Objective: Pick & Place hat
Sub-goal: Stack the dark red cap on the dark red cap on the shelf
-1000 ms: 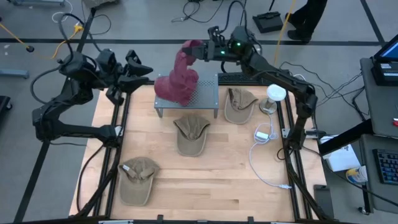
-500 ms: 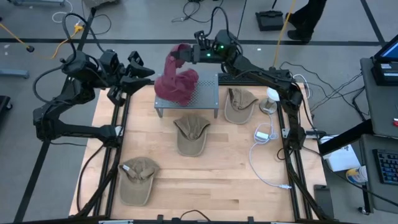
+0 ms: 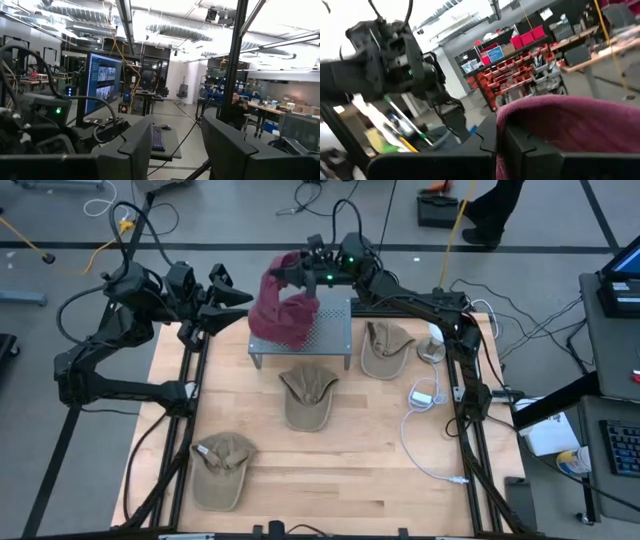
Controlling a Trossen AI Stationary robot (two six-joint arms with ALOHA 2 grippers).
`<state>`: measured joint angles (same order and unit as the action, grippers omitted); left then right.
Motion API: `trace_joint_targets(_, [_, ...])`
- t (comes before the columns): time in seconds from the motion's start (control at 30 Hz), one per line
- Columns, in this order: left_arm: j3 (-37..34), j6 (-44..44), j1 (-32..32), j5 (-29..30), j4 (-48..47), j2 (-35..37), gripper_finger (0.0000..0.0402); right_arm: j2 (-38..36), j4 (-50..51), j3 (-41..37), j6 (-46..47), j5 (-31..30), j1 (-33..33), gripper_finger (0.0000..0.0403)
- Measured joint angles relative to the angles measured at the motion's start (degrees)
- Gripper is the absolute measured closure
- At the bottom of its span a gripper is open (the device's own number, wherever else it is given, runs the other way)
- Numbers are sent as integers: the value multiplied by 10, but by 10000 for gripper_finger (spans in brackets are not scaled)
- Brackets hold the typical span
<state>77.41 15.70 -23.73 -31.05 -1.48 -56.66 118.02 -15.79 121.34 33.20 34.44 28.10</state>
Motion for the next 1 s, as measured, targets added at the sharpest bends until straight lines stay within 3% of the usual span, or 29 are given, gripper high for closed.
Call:
trace_joint_targets(0.13, [0, -5, 0, 0, 0, 0, 237, 1, 3, 0, -49, 1, -1, 403])
trace_joint_targets(0.5, [0, -5, 0, 0, 12, 0, 245, 0, 24, 0, -297, -30, -20, 403])
trace_joint_targets(0.73, [0, -5, 0, 1, 13, 0, 230, 0, 24, 0, -336, -30, -23, 403])
trace_joint_targets(1.0, [0, -10, 0, 2, 12, 0, 236, 58, -34, -2, -339, -14, -35, 403])
